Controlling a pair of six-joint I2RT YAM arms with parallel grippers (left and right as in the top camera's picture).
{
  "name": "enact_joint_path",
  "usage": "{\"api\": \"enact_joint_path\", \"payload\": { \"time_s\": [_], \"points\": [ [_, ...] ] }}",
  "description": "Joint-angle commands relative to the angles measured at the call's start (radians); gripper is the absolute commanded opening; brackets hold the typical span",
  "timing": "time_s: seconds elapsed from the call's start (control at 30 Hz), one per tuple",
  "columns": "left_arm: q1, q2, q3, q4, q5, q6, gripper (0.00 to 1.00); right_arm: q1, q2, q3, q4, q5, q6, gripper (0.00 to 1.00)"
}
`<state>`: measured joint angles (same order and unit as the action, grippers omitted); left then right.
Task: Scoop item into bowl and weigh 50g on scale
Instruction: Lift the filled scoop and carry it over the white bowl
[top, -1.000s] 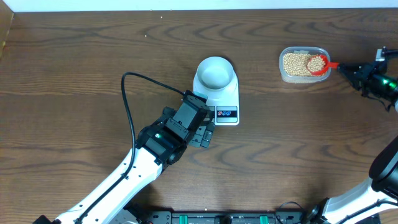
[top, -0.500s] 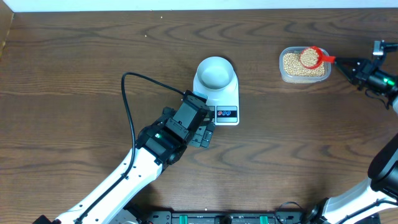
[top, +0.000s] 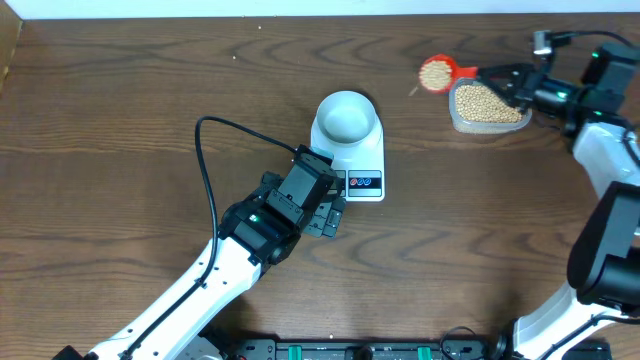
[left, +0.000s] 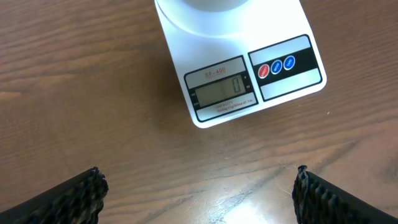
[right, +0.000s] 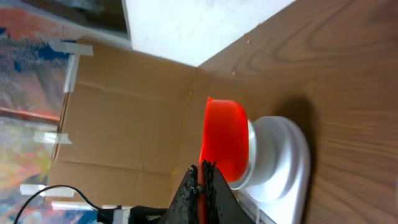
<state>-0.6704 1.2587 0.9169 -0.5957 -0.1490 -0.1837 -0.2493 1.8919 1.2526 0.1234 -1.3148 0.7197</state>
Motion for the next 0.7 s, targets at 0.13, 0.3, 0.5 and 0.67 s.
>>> {"api": "enact_joint_path", "payload": {
  "time_s": [0.13, 0.3, 0.5, 0.67],
  "points": [
    [0.000, -0.004, 0.000, -0.001, -0.017, -0.006, 0.98, 0.136, 0.012, 0.001, 0.008, 0.089, 0.072, 0.01],
    [0.000, -0.004, 0.000, -0.001, -0.017, -0.006, 0.98, 0.220, 0.012, 0.001, 0.007, 0.163, 0.062, 0.01],
    [0.000, -0.004, 0.000, -0.001, -0.017, -0.006, 0.98, 0.283, 0.012, 0.001, -0.001, 0.247, 0.000, 0.01],
    [0.000, -0.004, 0.000, -0.001, -0.017, -0.006, 0.98, 0.336, 0.012, 0.001, -0.039, 0.314, -0.093, 0.01]
  ]
}}
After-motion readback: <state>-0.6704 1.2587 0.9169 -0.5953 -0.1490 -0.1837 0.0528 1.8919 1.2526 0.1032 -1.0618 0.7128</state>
